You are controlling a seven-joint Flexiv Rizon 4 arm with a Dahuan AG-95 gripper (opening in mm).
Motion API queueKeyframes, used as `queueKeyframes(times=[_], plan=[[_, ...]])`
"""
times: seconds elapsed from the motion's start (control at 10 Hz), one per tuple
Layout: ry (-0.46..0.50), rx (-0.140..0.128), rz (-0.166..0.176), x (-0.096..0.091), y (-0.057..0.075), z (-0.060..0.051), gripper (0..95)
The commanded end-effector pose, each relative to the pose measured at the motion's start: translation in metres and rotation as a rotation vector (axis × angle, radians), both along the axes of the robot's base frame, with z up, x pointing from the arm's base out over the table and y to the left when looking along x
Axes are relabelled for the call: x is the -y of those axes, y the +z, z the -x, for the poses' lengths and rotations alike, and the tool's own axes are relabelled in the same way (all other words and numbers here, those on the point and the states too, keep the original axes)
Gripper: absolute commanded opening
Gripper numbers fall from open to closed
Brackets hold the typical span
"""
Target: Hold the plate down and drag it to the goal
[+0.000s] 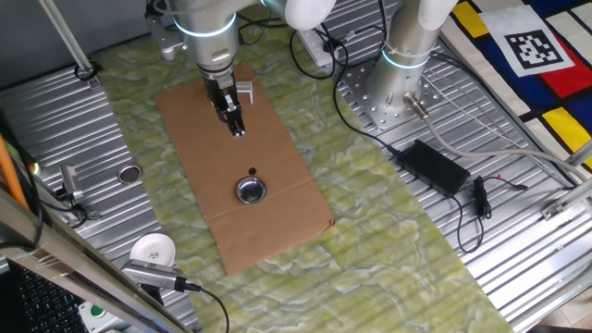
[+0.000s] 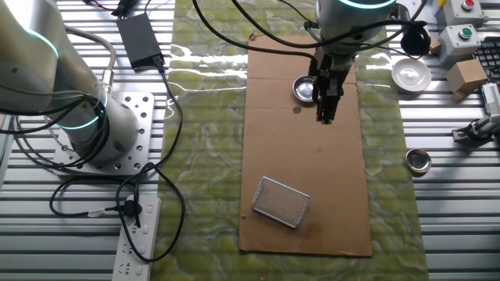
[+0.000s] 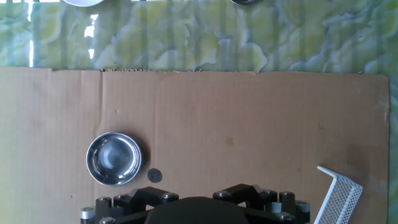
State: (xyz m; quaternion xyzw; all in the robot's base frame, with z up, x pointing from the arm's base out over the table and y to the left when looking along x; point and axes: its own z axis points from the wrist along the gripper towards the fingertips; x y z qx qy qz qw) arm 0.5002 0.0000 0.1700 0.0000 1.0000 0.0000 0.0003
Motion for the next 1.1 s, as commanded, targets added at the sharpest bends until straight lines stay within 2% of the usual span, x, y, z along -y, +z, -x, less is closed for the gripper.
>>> queueKeyframes(times=[0.1, 0.2, 0.5, 1.1], plan=[[0.349, 0.005, -0.033, 0.0000, 0.0000, 0.0002, 0.0], [0.352, 0.002, -0.022, 0.0000, 0.0000, 0.0002, 0.0], [0.354, 0.001, -0.017, 0.0000, 0.0000, 0.0002, 0.0], [0.377, -0.018, -0.027, -0.0009, -0.0007, 0.0000, 0.0]])
